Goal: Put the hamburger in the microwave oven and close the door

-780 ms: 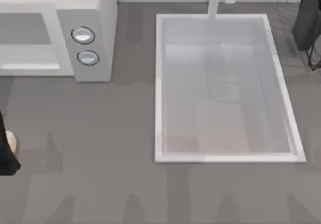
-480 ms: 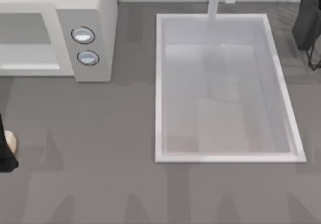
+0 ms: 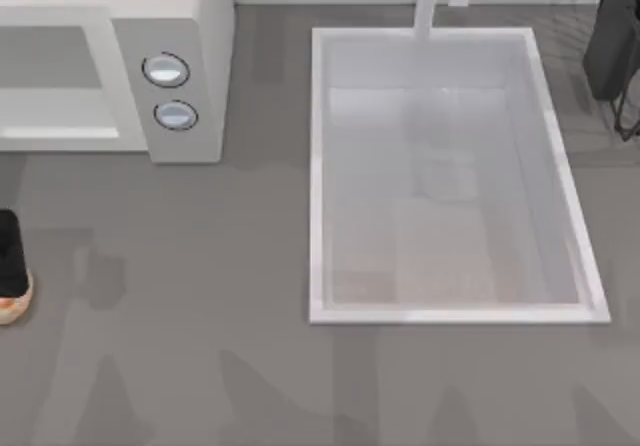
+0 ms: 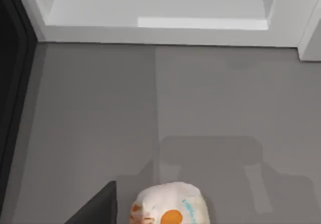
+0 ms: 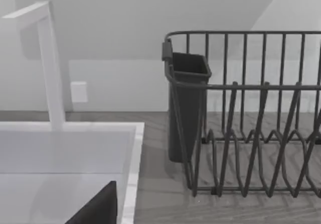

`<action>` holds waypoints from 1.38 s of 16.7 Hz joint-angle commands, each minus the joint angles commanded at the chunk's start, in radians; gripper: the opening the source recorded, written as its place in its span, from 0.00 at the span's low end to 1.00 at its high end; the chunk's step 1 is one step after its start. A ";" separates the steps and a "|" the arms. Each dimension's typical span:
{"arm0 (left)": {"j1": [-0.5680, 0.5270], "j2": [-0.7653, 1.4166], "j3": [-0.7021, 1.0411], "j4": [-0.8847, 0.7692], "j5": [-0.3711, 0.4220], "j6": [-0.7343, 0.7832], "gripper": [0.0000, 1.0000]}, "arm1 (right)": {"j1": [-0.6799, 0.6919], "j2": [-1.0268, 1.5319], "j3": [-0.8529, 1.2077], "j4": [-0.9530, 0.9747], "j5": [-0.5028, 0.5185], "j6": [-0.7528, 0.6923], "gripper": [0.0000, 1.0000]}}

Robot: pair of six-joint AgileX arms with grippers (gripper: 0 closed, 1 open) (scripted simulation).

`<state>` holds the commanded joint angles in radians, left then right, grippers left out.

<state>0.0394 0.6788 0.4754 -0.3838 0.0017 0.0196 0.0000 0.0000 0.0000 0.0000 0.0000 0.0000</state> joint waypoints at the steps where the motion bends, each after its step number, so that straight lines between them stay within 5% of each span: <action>1: 0.005 0.108 0.063 -0.055 0.001 0.002 1.00 | 0.000 0.000 0.000 0.000 0.000 0.000 1.00; 12: 0.060 1.010 0.651 -0.539 0.000 0.022 1.00 | 0.000 0.000 0.000 0.000 0.000 0.000 1.00; 23: 0.064 1.122 0.721 -0.583 -0.002 0.024 1.00 | 0.000 0.000 0.000 0.000 0.000 0.000 1.00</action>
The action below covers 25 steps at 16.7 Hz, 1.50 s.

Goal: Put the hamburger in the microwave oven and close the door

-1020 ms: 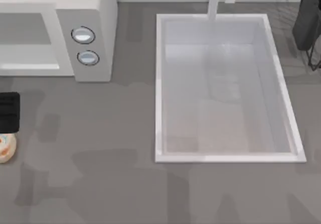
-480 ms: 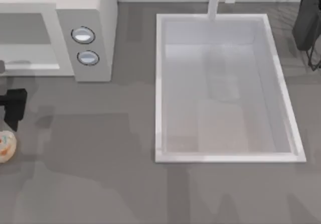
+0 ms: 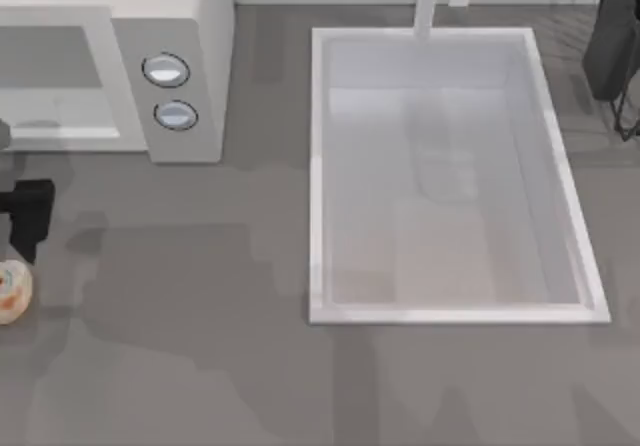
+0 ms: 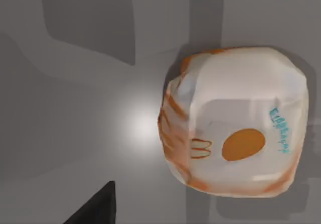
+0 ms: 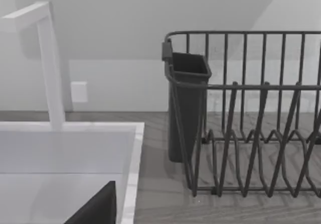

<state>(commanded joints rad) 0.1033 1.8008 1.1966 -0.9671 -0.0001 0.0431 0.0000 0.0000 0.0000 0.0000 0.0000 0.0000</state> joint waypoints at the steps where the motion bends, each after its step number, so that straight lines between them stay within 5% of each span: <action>1: 0.001 0.002 -0.020 0.021 0.000 0.000 1.00 | 0.000 0.000 0.000 0.000 0.000 0.000 1.00; 9: 0.006 0.107 -0.156 0.259 0.000 0.005 1.00 | 0.000 0.000 0.000 0.000 0.000 0.000 1.00; 16: 0.006 0.151 -0.142 0.292 0.001 0.006 1.00 | 0.000 0.000 0.000 0.000 0.000 0.000 1.00; 25: 0.006 0.151 -0.142 0.292 0.001 0.006 0.32 | 0.000 0.000 0.000 0.000 0.000 0.000 1.00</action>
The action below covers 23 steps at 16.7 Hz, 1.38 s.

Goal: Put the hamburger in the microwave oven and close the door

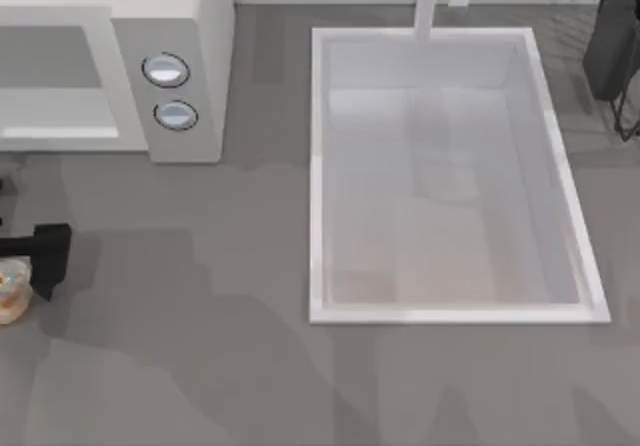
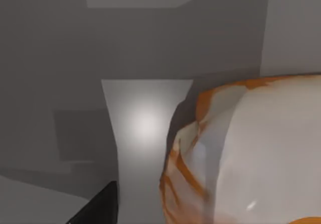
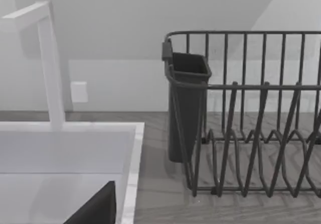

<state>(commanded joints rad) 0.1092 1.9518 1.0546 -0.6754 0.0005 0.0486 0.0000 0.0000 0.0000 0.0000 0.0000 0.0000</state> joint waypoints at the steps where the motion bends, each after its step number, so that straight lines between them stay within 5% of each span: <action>1: 0.000 0.000 0.000 0.000 0.000 0.000 0.25 | 0.000 0.000 0.000 0.000 0.000 0.000 1.00; 5: 0.000 0.000 0.000 0.000 0.000 0.000 0.00 | 0.000 0.000 0.000 0.000 0.000 0.000 1.00; 12: 0.000 0.000 0.000 0.000 0.000 0.000 0.00 | 0.000 0.000 0.000 0.000 0.000 0.000 1.00; 23: -0.003 -0.183 0.193 -0.396 0.000 -0.002 0.00 | 0.000 0.000 0.000 0.000 0.000 0.000 1.00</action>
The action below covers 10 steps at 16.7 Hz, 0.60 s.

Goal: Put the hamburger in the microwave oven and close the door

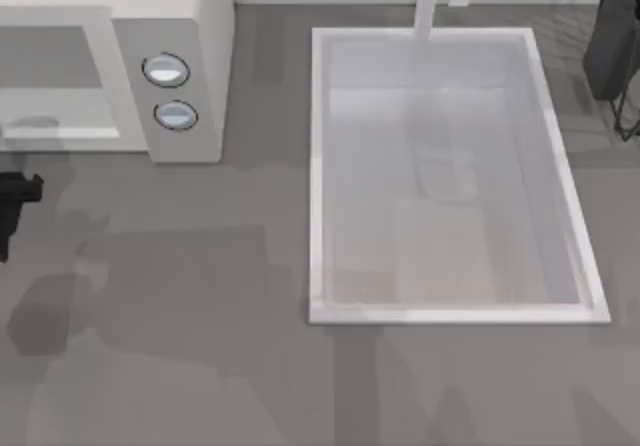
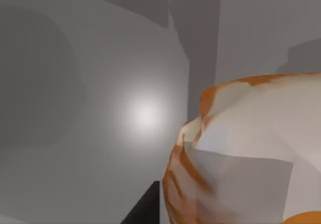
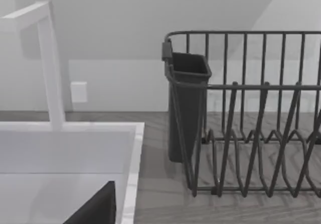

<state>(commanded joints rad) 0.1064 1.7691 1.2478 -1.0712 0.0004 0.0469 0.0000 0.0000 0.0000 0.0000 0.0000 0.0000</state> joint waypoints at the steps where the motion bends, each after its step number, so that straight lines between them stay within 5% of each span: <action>1: -0.001 -0.015 0.021 -0.031 0.000 -0.001 0.00 | 0.000 0.000 0.000 0.000 0.000 0.000 1.00; 10: 0.003 -0.032 0.036 -0.036 -0.002 0.001 0.00 | 0.000 0.000 0.000 0.000 0.000 0.000 1.00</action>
<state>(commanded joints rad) 0.1091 1.7372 1.2839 -1.1070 -0.0019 0.0478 0.0000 0.0000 0.0000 0.0000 0.0000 0.0000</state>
